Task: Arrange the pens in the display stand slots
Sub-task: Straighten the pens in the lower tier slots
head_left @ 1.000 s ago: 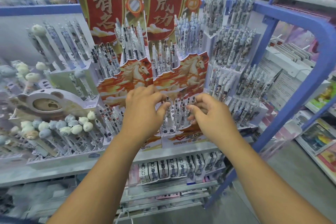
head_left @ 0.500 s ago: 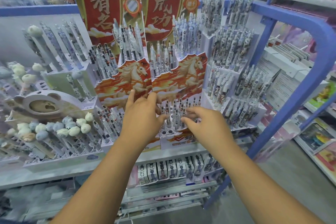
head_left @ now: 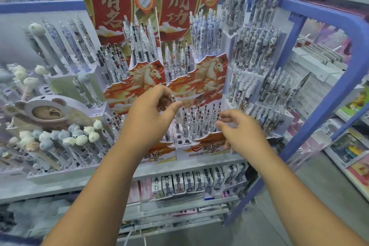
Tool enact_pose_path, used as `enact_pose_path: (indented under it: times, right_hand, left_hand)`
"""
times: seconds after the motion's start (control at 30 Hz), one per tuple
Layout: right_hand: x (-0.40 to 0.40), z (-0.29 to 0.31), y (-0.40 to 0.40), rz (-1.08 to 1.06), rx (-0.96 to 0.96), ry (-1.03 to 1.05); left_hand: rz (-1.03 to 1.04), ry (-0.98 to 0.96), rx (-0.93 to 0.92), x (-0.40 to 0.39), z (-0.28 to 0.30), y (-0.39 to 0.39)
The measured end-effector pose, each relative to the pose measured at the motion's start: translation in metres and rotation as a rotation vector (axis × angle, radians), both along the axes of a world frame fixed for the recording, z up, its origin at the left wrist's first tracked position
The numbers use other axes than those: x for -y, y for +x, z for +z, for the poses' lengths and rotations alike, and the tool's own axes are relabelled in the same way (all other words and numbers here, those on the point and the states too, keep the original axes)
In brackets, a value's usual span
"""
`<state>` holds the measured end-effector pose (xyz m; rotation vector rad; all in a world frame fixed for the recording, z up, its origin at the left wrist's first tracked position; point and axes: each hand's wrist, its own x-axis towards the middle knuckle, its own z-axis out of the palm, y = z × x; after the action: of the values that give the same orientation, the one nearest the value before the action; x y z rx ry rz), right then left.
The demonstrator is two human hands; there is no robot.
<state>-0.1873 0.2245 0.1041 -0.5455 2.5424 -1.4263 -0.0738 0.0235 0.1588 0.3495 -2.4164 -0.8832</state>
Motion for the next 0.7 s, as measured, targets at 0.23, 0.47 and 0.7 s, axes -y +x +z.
enact_pose_path:
  times: [0.23,0.47,0.7]
  right_hand:
    - [0.016,0.004,0.001,-0.033,-0.2,0.156]
    - [0.014,-0.001,0.005,-0.081,-0.285,0.102]
    - [0.005,0.049,0.0,-0.06,-0.438,-0.136]
  left_hand:
    - [-0.021,0.054,0.107,-0.015,-0.014,0.007]
    - [0.001,0.052,0.202,-0.02,-0.036,-0.006]
    - [0.072,0.067,0.268,-0.026,-0.053,-0.019]
